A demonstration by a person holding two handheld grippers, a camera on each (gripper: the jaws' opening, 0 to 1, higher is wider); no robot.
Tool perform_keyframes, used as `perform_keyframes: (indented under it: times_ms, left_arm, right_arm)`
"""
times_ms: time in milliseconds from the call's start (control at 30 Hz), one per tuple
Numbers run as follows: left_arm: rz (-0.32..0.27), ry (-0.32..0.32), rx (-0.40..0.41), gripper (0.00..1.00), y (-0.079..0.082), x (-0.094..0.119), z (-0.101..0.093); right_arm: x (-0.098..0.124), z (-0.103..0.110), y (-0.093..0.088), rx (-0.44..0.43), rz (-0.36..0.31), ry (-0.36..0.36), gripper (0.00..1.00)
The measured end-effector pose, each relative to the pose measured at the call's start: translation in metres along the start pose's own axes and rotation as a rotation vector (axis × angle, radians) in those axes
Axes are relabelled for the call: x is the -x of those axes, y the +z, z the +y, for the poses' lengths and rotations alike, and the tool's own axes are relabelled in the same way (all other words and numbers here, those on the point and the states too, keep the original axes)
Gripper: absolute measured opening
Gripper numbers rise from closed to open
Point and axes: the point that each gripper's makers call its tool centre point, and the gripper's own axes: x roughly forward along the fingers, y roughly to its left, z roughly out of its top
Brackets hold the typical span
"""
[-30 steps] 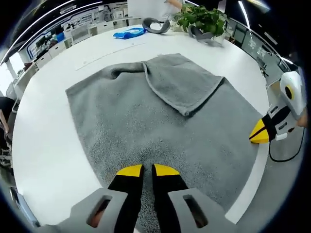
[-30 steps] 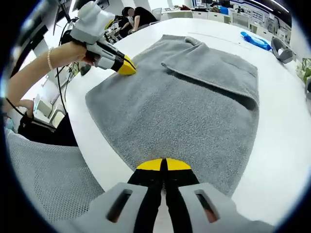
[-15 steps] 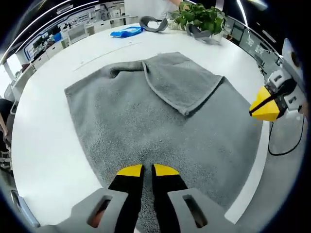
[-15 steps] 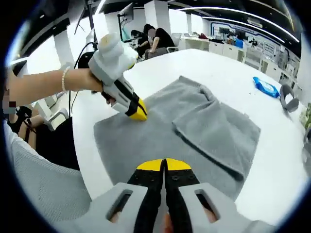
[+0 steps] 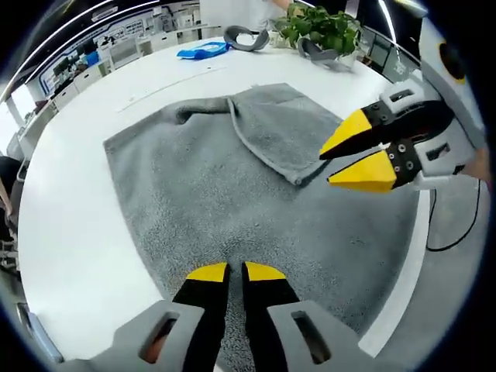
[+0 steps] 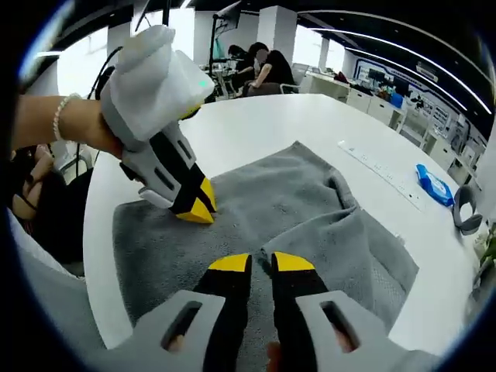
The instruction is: Fold the towel on the table until its edges align and the towel forms a compact rectangular stack.
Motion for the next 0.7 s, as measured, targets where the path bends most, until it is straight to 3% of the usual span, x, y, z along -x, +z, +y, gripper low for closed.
perform_keyframes:
  times_ms: [200,467,700]
  left_arm:
    - [-0.002,0.006,0.014,0.07,0.0,0.0,0.0]
    - [-0.017,0.01,0.022,0.07,0.0,-0.001,0.001]
    - [-0.018,0.007,0.016,0.07,0.0,-0.001,0.001]
  right_arm:
    - [-0.017,-0.006,-0.009,0.01,0.039,-0.013,0.13]
    - [-0.018,-0.018,-0.013,0.016,0.057,-0.037,0.04]
    - [0.006,-0.073,-0.014,-0.013,0.03,-0.17,0.04]
